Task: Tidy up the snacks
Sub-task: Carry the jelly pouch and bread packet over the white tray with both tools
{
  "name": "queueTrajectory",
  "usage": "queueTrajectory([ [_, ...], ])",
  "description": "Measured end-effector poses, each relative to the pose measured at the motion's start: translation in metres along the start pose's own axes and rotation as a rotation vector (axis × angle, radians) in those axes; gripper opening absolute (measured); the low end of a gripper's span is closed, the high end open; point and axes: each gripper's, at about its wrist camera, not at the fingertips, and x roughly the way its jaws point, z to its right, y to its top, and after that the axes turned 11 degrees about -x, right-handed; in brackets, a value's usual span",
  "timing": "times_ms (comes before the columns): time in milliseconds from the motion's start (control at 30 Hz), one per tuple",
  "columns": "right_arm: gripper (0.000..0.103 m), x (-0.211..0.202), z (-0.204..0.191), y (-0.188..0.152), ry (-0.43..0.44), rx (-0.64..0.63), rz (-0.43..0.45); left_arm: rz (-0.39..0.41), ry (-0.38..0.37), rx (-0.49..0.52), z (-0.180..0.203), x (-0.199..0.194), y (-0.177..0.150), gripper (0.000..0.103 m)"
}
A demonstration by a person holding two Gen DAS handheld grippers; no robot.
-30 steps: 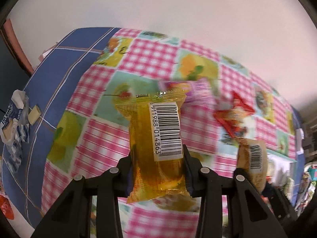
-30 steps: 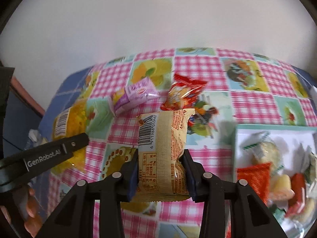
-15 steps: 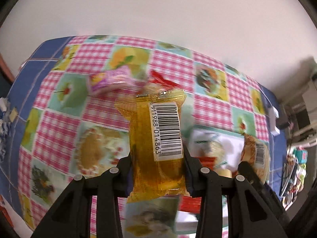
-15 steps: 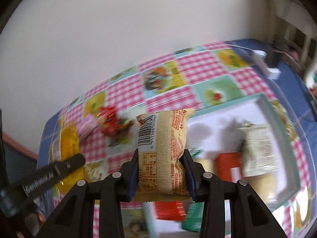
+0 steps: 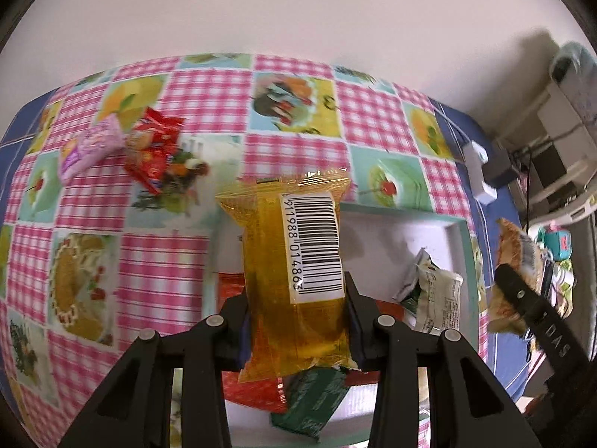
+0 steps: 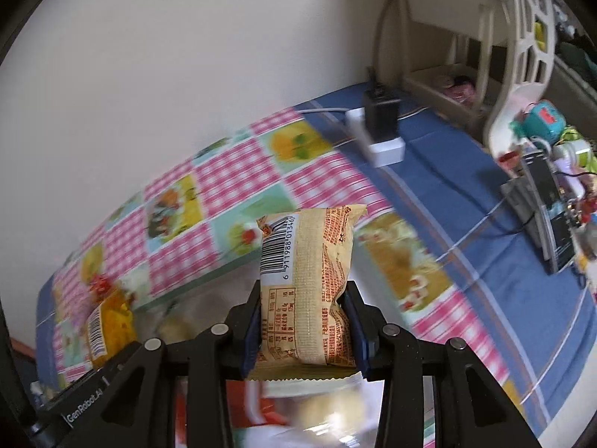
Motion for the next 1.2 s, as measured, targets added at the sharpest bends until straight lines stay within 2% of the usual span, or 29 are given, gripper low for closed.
queueTrajectory([
  [200,0.042,0.016,0.023,0.001,-0.028,0.01,-0.018,-0.007,0.019,0.059,0.018,0.019,-0.008,0.042],
  [400,0.042,0.034,0.029,-0.004,-0.036,0.013,-0.063,0.002,0.048,0.106,0.025,0.033,-0.011,0.042],
  [1200,0.043,0.065,0.011,-0.014,0.035,-0.029,-0.164,-0.013,0.056,0.112,0.027,0.043,-0.014,0.042],
])
